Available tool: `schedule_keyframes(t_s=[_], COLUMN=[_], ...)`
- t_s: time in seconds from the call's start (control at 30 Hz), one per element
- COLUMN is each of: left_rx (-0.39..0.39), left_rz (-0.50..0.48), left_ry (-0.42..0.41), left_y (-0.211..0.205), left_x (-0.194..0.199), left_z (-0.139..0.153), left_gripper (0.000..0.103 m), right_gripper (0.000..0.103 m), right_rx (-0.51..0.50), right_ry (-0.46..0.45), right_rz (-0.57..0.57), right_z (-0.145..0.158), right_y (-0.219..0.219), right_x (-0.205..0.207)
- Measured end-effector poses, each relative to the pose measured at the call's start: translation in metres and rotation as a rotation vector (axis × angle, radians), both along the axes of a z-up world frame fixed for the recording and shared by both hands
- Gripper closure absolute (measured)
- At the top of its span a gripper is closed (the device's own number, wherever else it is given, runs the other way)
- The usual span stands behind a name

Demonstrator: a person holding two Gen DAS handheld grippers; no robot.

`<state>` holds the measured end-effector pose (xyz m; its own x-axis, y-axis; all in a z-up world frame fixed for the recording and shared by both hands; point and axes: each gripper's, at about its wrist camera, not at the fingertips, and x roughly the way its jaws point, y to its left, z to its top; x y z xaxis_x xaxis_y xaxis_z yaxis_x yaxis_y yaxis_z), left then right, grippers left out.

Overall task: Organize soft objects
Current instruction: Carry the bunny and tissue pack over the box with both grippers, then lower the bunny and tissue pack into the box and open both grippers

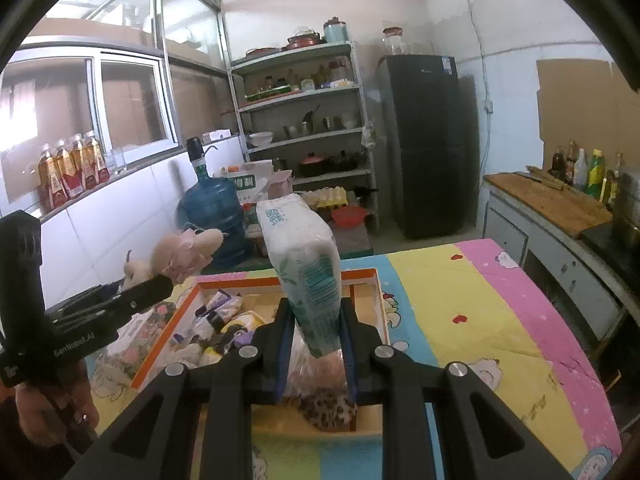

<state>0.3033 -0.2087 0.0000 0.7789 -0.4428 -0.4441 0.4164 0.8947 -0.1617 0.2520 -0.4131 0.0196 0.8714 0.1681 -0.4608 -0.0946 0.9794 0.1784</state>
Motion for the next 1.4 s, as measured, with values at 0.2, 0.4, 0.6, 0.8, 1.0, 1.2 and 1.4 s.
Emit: schedule_keyframes(t_s=[0.2, 0.4, 0.6, 0.8, 1.0, 1.2, 1.4], left_rx=[0.022, 0.027, 0.041, 0.094, 0.153, 0.187, 0.251], left_rz=[0.012, 0.021, 0.044, 0.05, 0.027, -0.002, -0.034], left_ry=[0.042, 0.115, 0.182, 0.222, 0.242, 0.294, 0.319], left_y=[-0.011, -0.017, -0.024, -0.032, -0.044, -0.052, -0.061], left_x=[0.032, 0.067, 0.099, 0.118, 0.127, 0.137, 0.14], left_z=[-0.007, -0.021, -0.037, -0.052, -0.061, -0.069, -0.075], left_gripper=[0.056, 0.056, 0.056, 0.056, 0.056, 0.056, 0.056], right_gripper=[0.08, 0.08, 0.08, 0.08, 0.08, 0.08, 0.08], right_rx=[0.002, 0.007, 0.023, 0.026, 0.019, 0.012, 0.009], right_ry=[0.035, 0.09, 0.151, 0.205, 0.231, 0.258, 0.291], right_rz=[0.016, 0.039, 0.046, 0.066, 0.081, 0.075, 0.082], right_z=[-0.01, -0.022, -0.038, -0.056, -0.066, -0.074, -0.082], right_y=[0.002, 0.0, -0.005, -0.002, 0.0, 0.0, 0.0], right_x=[0.038, 0.081, 0.119, 0.142, 0.152, 0.159, 0.166])
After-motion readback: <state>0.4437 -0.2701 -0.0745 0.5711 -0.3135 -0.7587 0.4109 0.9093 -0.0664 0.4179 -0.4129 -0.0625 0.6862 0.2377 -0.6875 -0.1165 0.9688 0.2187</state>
